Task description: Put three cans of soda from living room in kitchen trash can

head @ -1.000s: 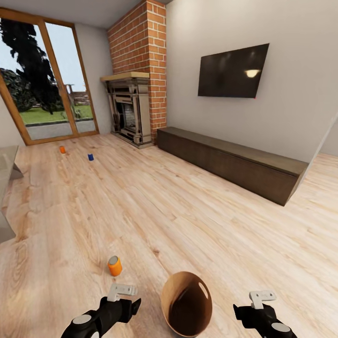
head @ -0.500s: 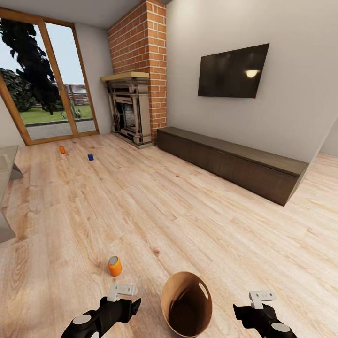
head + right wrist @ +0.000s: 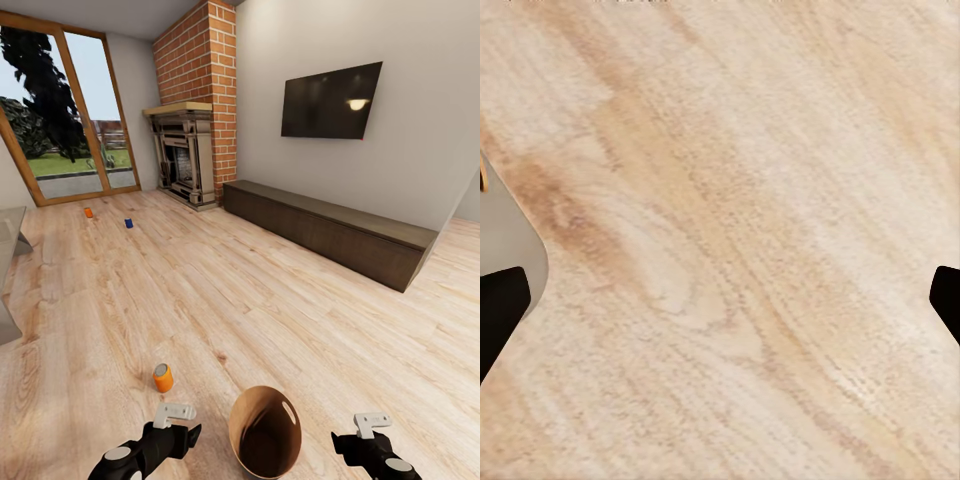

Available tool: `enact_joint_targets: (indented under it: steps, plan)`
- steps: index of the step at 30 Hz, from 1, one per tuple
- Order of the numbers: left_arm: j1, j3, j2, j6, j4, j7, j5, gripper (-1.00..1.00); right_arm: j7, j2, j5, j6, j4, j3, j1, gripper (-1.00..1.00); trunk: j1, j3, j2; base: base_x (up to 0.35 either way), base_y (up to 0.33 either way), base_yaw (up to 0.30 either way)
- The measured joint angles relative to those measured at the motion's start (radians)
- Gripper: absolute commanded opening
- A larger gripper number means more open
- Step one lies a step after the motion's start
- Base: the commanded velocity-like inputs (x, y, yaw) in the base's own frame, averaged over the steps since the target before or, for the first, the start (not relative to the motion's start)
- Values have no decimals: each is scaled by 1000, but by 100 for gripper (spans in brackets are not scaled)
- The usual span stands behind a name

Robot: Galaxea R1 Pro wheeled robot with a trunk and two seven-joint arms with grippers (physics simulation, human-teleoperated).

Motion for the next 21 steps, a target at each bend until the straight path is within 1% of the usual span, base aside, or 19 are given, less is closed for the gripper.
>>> enact_joint_targets:
  steps: [5,10,21]
  plan:
    - [0,0,-5,6,0,0,0,100,0,0,1,2,-23,1,0,100,0,0,0,0,0,0]
    - [0,0,-16,9,0,1,0,100,0,0,1,3,-36,1,1,100,0,0,0,0,0,0]
    - [0,0,-18,27,0,1,0,100,0,0,1,3,-38,2,0,100,42,-34,-77,0,0,0]
